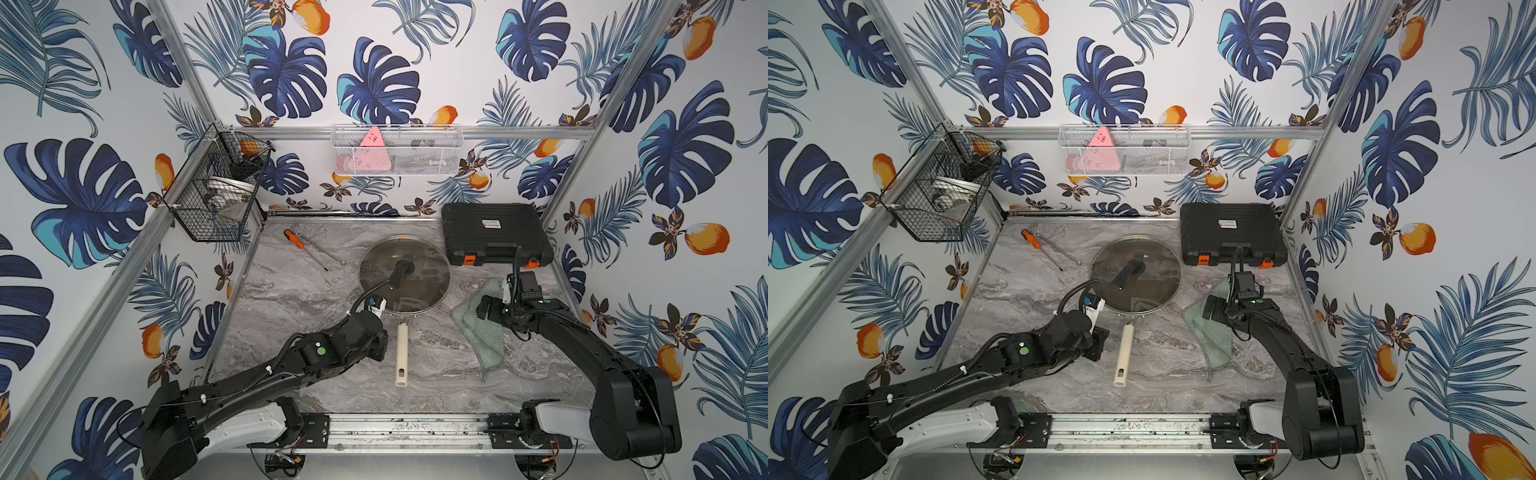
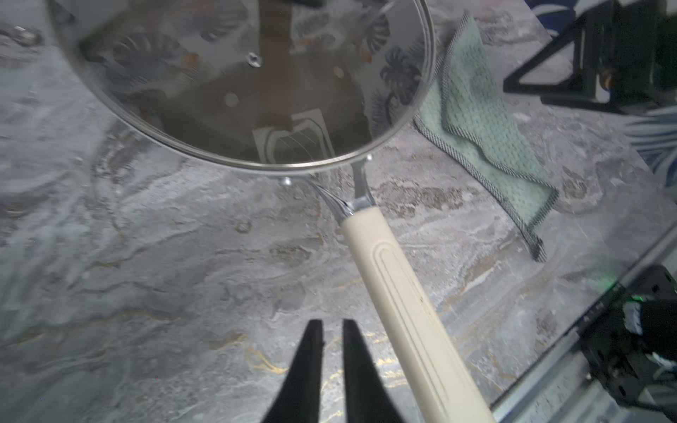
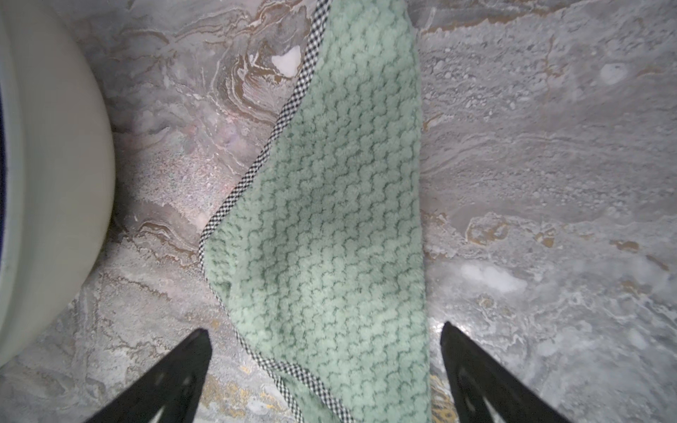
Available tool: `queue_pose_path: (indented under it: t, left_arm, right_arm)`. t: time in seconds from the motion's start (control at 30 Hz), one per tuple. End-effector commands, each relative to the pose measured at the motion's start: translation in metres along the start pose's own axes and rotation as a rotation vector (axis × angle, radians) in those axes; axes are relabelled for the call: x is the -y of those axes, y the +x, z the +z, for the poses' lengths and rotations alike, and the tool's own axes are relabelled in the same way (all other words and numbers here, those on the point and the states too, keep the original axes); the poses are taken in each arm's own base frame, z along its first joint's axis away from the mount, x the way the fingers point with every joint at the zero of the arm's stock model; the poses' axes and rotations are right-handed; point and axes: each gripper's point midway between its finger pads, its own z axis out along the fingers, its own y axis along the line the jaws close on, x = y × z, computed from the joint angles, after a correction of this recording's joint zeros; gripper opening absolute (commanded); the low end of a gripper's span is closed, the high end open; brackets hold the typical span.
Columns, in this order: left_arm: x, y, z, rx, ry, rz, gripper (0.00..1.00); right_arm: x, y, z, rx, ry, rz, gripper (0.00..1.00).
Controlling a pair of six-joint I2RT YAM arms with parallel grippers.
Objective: Wipe the pot lid with a cloth
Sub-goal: Adjust the cooking pot at the center of the board, then reset both arms
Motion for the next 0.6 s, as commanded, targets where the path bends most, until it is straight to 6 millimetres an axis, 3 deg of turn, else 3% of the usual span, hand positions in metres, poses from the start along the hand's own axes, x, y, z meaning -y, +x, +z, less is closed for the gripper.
queue_pose_path:
  t: [0.0,0.07,0.13,0.17,0.33,0.57]
  left_arm:
    - [-0.029,-0.018,-0.007,0.042,-0.120,0.058,0.52]
    - [-0.042,-0.030,-0.008,0.085,-0.143,0.045,0.63]
    - [-0.053,-0.041,-0.007,0.120,-0.143,0.020,0.94]
    - [-0.061,-0.046,-0.005,0.138,-0.150,0.002,0.99]
    - [-0.095,-0.068,0.002,0.223,-0.191,-0.027,0.99]
    - [-0.167,-0.085,0.006,0.387,-0.267,-0.212,0.99]
  right_arm:
    - [-0.006,-0.010,-0.002,0.041,-0.027,-0.004,1.00]
    - [-0.006,-0.014,-0.003,0.057,-0.023,-0.009,1.00]
    - [-0.005,-0.016,-0.003,0.071,-0.017,-0.016,1.00]
    - [-0.004,-0.018,-0.002,0.080,-0.011,-0.019,1.00]
    - [-0.007,-0.029,-0.002,0.151,-0.024,-0.070,1.00]
    - [-0.010,-0.057,-0.015,0.372,-0.029,-0.202,1.00]
